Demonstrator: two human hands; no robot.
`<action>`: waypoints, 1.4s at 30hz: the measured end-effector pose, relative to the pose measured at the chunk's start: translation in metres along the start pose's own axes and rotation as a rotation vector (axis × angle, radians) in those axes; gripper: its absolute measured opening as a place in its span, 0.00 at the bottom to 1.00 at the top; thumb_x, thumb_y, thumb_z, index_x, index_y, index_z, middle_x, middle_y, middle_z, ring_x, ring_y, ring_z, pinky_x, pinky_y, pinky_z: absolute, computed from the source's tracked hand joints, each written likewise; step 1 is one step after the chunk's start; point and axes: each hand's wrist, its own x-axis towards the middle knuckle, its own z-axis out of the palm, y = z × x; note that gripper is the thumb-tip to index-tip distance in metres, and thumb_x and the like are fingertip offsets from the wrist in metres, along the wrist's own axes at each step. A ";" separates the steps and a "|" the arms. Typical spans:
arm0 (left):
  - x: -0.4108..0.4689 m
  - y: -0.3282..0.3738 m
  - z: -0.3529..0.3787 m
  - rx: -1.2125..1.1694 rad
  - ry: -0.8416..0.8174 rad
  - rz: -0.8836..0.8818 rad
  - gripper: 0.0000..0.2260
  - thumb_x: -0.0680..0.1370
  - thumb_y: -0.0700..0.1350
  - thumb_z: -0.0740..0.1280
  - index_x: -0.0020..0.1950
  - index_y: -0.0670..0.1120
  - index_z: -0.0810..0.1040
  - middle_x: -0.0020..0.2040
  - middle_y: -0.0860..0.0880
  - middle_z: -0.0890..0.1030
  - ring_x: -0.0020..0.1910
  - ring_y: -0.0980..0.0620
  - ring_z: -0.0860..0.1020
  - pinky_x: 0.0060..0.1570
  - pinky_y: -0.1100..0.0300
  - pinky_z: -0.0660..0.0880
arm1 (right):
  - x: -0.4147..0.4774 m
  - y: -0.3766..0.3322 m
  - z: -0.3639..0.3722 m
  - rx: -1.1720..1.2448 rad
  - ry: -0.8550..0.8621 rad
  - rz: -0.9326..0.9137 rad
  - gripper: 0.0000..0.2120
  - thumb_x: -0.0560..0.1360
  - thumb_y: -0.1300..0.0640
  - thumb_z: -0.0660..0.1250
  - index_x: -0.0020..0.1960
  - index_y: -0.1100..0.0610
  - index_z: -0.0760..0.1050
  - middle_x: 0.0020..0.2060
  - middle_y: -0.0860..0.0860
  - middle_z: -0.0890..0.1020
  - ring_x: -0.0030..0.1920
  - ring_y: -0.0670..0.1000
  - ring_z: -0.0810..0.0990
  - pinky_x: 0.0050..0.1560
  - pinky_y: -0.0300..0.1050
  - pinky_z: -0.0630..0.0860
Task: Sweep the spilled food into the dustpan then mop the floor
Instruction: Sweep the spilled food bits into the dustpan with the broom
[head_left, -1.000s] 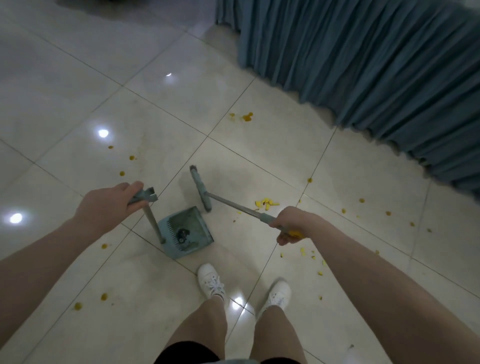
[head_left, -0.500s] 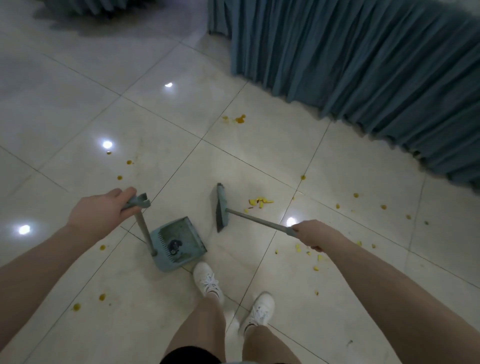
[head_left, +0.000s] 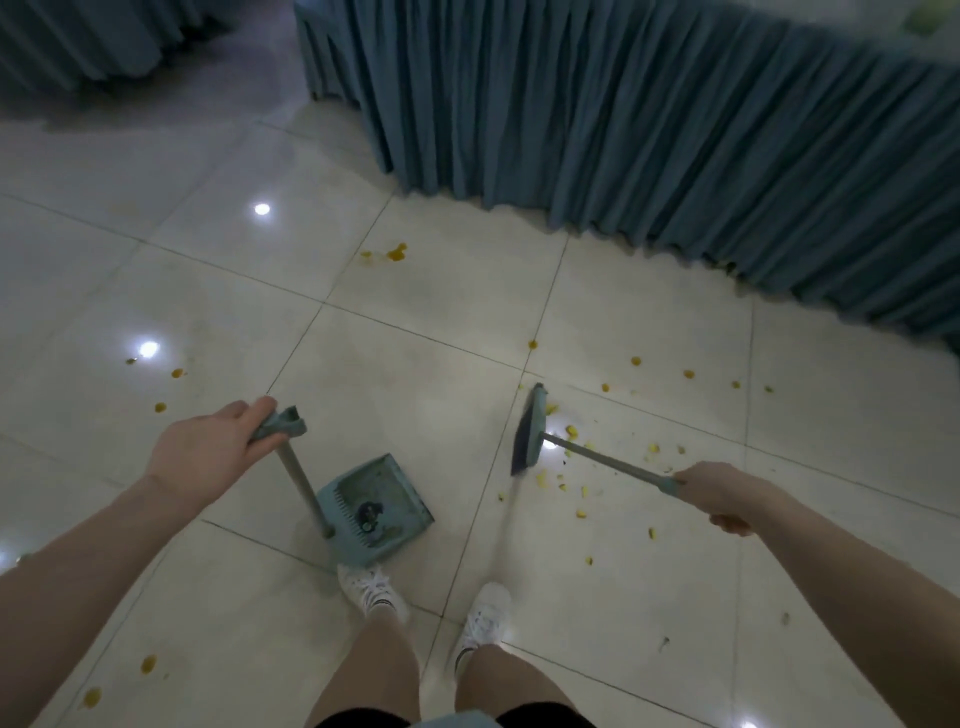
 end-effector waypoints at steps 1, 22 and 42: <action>0.005 0.008 -0.002 -0.007 -0.008 -0.001 0.14 0.74 0.53 0.71 0.51 0.48 0.71 0.36 0.48 0.77 0.25 0.44 0.76 0.23 0.65 0.60 | -0.001 0.006 -0.003 0.014 0.005 -0.014 0.16 0.82 0.51 0.53 0.55 0.61 0.74 0.33 0.54 0.73 0.21 0.50 0.67 0.22 0.35 0.64; 0.064 0.069 -0.011 0.001 -0.111 0.124 0.14 0.77 0.59 0.62 0.56 0.51 0.69 0.44 0.50 0.78 0.34 0.44 0.80 0.30 0.53 0.75 | -0.012 0.022 0.025 -0.058 -0.106 -0.145 0.19 0.80 0.46 0.56 0.65 0.53 0.75 0.31 0.51 0.72 0.22 0.49 0.68 0.20 0.33 0.65; 0.116 0.083 -0.028 0.043 0.102 0.284 0.16 0.73 0.55 0.71 0.52 0.50 0.70 0.36 0.49 0.77 0.23 0.47 0.74 0.21 0.61 0.69 | -0.052 0.123 -0.016 0.059 0.007 -0.014 0.19 0.80 0.42 0.59 0.67 0.46 0.73 0.30 0.51 0.75 0.21 0.47 0.69 0.22 0.36 0.67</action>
